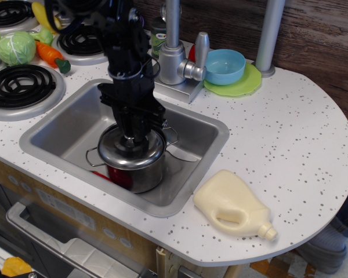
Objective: Take lid off pot or pan
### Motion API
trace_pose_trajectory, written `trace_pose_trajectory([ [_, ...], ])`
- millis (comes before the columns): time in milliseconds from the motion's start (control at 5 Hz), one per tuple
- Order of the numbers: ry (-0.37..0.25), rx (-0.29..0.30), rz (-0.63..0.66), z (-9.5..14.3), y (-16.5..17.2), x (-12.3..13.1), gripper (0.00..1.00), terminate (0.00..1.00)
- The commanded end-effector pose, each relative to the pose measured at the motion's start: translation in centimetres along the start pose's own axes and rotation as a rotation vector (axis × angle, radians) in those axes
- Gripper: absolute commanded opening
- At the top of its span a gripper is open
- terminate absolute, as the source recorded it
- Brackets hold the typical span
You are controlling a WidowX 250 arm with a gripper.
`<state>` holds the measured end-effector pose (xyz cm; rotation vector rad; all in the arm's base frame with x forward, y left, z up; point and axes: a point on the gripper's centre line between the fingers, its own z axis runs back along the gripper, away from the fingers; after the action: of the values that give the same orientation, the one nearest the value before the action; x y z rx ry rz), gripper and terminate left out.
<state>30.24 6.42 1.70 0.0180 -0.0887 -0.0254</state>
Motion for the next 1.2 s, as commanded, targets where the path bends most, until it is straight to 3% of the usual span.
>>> trace_pose_trajectory([
  [0,-0.079,0.054,0.018,5.1,-2.2,3.9,0.00,0.00],
  [400,-0.133,0.062,0.141,5.7,-10.0,6.5,0.00,0.00],
  [800,-0.169,0.087,0.182,3.6,-12.6,7.9,0.00,0.00],
  [1000,-0.177,0.075,0.191,3.1,-12.4,7.8,1.00,0.00],
])
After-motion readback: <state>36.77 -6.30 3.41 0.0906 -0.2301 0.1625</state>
